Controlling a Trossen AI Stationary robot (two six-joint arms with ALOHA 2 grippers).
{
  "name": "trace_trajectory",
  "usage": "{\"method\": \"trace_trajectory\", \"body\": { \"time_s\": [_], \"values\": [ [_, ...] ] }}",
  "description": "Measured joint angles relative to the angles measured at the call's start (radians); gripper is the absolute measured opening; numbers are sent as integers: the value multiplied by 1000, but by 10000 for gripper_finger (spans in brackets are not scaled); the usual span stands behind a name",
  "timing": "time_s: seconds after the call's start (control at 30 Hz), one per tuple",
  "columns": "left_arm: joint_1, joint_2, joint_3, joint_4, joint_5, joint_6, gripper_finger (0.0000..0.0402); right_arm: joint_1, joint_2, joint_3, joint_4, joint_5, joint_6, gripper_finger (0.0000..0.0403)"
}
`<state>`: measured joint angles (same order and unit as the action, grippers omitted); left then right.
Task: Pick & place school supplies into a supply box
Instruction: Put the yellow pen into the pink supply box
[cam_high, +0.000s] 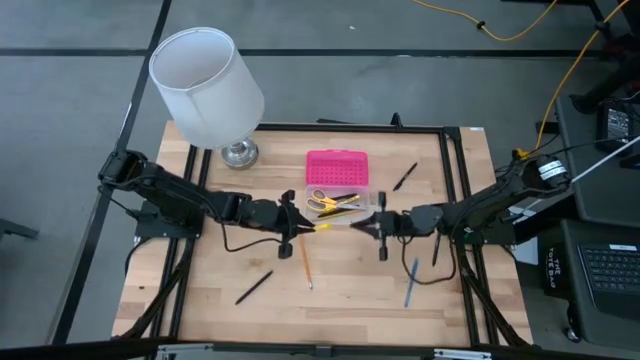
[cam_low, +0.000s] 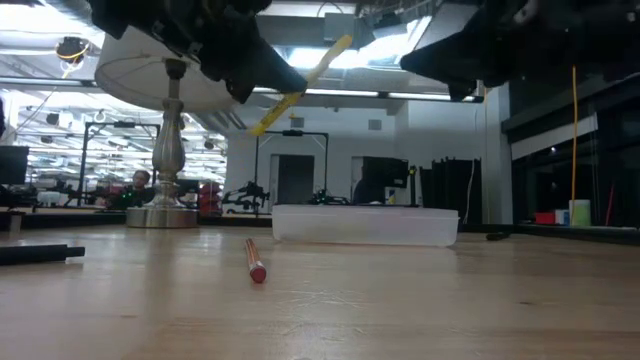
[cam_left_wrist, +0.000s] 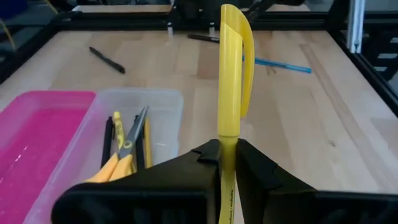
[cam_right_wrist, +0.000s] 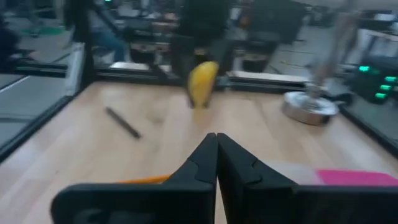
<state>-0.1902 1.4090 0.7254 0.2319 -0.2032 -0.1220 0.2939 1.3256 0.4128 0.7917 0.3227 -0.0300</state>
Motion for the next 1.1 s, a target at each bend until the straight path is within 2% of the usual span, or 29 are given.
{"method": "trace_trajectory", "body": {
  "time_s": [0.23,0.47,0.63,0.83,1.1],
  "values": [
    [80,0,39,-50,66,-38,17,-42,-88,-43,-20,25,-3,12],
    [123,13,113,-83,73,75,17,-68,-119,-43,-63,25,-27,13],
    [156,72,151,-89,82,158,17,-93,-119,-43,-48,29,-2,13],
    [227,166,216,-145,170,178,17,-111,-117,-43,-92,91,2,13],
    [253,265,301,-263,174,206,17,-114,-117,-43,-139,244,-5,13]
  ]
}}
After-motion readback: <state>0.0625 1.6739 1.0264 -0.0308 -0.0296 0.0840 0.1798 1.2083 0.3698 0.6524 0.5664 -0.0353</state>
